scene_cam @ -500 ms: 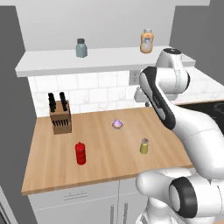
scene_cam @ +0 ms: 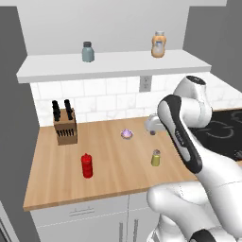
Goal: Put the shaker and condiment bottle from the counter next to their counterparts in the cabinet.
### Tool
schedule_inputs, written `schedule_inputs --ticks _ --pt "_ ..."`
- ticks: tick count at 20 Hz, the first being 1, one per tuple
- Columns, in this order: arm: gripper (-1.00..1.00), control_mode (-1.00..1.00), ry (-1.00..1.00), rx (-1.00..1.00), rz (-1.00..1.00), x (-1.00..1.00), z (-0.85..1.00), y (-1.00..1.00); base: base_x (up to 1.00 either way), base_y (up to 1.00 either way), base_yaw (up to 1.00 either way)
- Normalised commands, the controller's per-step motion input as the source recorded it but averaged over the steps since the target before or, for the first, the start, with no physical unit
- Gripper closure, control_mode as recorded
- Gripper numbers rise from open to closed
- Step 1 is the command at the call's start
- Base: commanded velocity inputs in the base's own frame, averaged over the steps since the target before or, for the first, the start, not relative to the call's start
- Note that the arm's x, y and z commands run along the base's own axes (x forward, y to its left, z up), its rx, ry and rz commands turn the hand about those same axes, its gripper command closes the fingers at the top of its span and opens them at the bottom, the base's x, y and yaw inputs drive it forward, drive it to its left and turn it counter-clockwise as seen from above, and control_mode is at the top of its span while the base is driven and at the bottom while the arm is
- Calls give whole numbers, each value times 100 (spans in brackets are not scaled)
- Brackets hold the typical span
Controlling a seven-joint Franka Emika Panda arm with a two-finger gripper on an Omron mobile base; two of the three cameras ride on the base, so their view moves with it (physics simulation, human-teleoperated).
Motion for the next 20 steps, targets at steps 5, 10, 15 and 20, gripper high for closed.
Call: schedule_inputs --ticks 5,10,15,20 --pt "-100 -100 -4 1 7 -24 -51 63 0 0 0" --pt "-100 -100 -8 0 0 0 -20 86 0 0 0" --pt "-100 -100 -7 0 0 14 -1 93 0 0 0" --pt "-100 -100 1 0 7 1 -12 85 0 0 0"
